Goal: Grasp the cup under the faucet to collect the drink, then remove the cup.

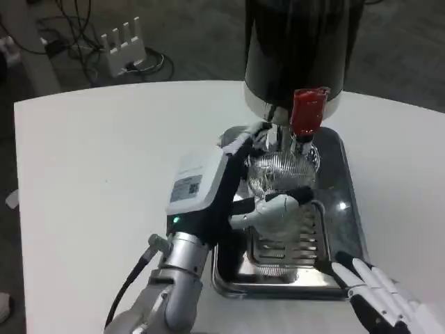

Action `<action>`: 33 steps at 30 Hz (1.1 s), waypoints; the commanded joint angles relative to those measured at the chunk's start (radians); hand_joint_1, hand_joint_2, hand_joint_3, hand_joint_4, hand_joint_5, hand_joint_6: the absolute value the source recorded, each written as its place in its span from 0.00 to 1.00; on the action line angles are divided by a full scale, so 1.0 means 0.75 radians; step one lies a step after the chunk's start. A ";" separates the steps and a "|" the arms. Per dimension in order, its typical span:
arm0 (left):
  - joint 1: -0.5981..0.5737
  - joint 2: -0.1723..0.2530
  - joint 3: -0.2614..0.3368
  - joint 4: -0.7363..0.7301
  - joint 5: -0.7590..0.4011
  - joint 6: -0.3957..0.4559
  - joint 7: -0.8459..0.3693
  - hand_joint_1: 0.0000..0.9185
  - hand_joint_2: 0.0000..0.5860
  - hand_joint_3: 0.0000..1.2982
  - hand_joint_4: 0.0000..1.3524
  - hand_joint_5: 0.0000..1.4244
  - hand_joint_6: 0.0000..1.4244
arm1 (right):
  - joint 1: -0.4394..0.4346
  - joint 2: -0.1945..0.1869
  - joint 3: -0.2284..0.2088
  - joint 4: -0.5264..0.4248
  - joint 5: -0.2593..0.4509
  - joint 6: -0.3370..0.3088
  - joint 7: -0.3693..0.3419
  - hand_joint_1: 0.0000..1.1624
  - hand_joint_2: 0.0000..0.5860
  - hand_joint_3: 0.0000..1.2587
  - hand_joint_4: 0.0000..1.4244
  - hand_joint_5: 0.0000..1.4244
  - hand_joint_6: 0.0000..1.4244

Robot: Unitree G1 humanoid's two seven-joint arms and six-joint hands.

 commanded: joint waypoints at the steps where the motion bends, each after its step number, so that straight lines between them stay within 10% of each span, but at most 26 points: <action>1: 0.002 0.018 0.003 -0.007 -0.040 -0.041 -0.052 0.00 0.00 0.00 0.00 0.08 0.13 | 0.020 0.006 0.001 0.002 0.011 -0.023 -0.017 0.39 0.76 0.08 0.00 0.00 0.00; 22: 0.421 0.045 0.170 -0.555 -0.253 -0.046 -0.226 0.00 0.06 0.00 0.01 0.10 0.09 | 0.031 0.019 0.026 0.015 0.006 -0.039 -0.030 0.39 0.77 0.09 0.00 0.00 0.00; 33: 0.482 -0.034 0.226 -1.127 -0.579 0.236 -0.699 0.00 0.08 0.13 0.13 0.20 0.19 | 0.017 0.023 0.029 0.011 0.002 -0.038 -0.025 0.39 0.77 0.09 0.00 0.00 0.00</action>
